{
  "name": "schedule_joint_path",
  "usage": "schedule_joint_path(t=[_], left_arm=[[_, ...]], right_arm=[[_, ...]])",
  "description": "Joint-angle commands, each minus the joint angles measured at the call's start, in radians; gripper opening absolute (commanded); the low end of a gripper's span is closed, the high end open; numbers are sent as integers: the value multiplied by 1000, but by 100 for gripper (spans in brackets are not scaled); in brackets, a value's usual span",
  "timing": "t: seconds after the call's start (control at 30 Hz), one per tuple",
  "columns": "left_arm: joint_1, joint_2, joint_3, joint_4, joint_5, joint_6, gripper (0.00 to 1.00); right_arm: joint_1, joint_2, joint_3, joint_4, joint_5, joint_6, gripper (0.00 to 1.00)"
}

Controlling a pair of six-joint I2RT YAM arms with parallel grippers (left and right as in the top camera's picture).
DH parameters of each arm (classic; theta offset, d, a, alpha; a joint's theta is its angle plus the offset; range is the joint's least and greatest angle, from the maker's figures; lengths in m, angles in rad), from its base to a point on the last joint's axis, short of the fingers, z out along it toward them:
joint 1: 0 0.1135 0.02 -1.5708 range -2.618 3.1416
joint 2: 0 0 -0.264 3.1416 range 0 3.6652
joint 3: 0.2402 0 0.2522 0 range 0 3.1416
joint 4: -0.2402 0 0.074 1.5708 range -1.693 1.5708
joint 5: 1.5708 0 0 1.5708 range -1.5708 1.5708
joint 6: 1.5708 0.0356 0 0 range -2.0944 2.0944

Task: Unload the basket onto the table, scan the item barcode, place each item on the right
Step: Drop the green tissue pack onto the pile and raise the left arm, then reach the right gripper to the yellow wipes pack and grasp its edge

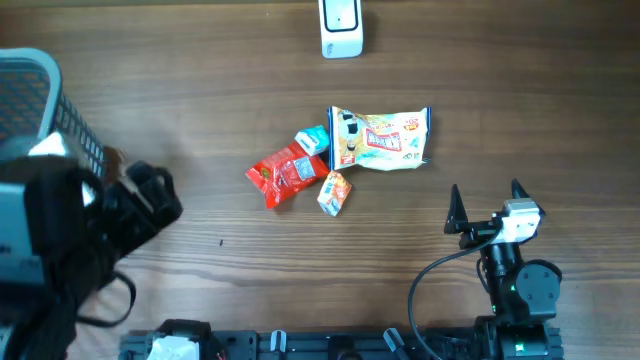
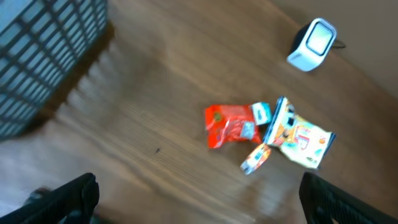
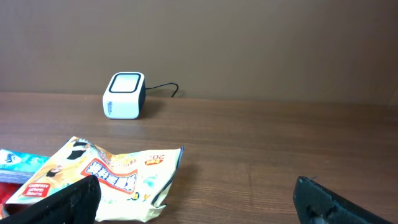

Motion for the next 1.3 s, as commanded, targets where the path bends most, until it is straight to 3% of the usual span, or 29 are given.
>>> schedule_joint_path(t=[0.0, 0.2, 0.3, 0.33, 0.4, 0.43, 0.53, 0.63, 0.7, 0.8, 0.87, 0.93, 1.0, 1.1, 1.17, 1.2, 1.23, 1.27], left_arm=[[8, -24, -17, -13, -27, -7, 100], [8, -23, -154, 53, -26, -80, 100], [8, -6, -274, 107, 85, -85, 100], [7, 3, -314, 143, 132, -77, 100], [7, 35, -403, 234, 213, -77, 100], [7, 65, -443, 268, 269, -76, 100], [-10, 162, -493, 326, 373, 5, 100], [-69, 312, -494, 351, 393, 39, 100], [-80, 385, -494, 353, 393, 39, 100], [-80, 475, -494, 353, 393, 39, 100], [-80, 492, -494, 357, 393, 39, 100], [-80, 492, -494, 364, 393, 39, 100], [-80, 492, -494, 364, 393, 39, 100], [-80, 492, -494, 387, 385, 39, 100], [-80, 492, -494, 393, 385, 39, 100], [-80, 492, -494, 393, 385, 39, 100], [-80, 492, -494, 393, 385, 39, 100], [-80, 492, -494, 394, 385, 39, 100]], right_arm=[[1, -4, -1, 2, -3, -10, 100], [1, -4, -1, 3, 8, -39, 100], [1, -4, -1, 11, 6, -37, 100], [2, -4, -1, 40, -80, 31, 100], [1, -4, -1, 122, -548, 441, 100], [1, -4, -1, 151, -682, 712, 100], [1, -4, -1, 99, -639, 1093, 100], [1, -3, 18, 396, -604, 1096, 100], [1, 35, 125, 349, -553, 1018, 99], [1, 325, 475, -36, -557, 640, 99], [1, 657, 812, -378, -623, 378, 99], [2, 961, 1155, -727, -620, 216, 100], [2, 1228, 1416, -926, -608, 231, 100], [2, 1466, 1466, -910, -735, 428, 99], [25, 1599, 1466, -844, -783, 353, 77], [55, 1654, 1466, -818, -724, 359, 36], [99, 1711, 1466, -785, -667, 365, 17], [133, 1746, 1466, -753, -656, 366, 12]])
